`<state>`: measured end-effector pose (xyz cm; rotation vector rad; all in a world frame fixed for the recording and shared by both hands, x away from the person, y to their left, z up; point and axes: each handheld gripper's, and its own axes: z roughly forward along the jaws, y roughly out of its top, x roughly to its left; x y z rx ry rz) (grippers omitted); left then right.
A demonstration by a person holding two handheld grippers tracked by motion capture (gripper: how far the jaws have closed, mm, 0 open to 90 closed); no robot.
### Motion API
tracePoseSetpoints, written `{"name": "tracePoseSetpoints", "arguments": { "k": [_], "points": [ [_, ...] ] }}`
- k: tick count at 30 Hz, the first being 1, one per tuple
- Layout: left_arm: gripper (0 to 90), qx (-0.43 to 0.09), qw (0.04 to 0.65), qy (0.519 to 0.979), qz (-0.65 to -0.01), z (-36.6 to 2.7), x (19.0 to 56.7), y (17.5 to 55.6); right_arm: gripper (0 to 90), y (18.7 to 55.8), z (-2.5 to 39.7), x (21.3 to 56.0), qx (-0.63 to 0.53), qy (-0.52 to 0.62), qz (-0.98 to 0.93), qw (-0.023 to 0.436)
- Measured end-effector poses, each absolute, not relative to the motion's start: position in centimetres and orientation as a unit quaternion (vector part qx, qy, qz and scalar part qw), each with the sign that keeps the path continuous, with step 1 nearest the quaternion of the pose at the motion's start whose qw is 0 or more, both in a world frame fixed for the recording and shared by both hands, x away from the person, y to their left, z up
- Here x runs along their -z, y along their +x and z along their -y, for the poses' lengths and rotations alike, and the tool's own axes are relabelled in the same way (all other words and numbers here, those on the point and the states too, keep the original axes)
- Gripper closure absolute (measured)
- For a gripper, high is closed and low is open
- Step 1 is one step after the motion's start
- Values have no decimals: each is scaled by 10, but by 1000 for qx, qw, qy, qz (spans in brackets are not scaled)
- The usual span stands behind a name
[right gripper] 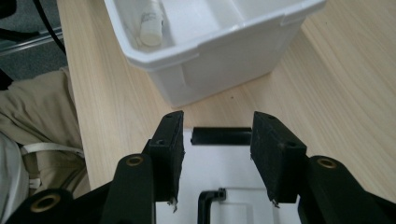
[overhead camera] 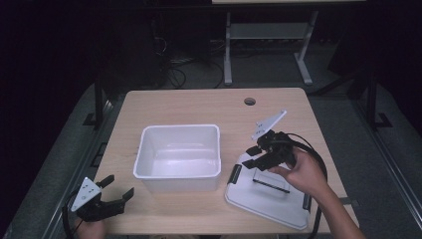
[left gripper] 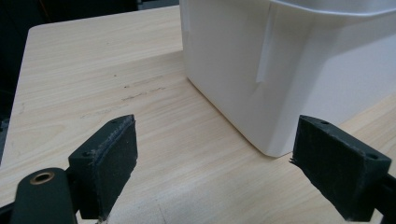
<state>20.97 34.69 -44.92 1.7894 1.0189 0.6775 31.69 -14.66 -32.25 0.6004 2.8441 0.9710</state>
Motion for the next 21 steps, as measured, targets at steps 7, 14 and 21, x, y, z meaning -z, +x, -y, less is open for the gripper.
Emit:
{"name": "tracePoseSetpoints", "arguments": {
  "k": [7,14,21],
  "points": [
    [130,-279,467,729,-416,-347,449,210,538,309,163,337,-316,208,-925,36],
    [130,-280,466,729,-415,-346,449,209,542,299,176,353,-311,211,-926,35],
    [130,-280,466,729,-416,-346,449,209,560,290,186,376,-304,218,-927,24]
  ]
}}
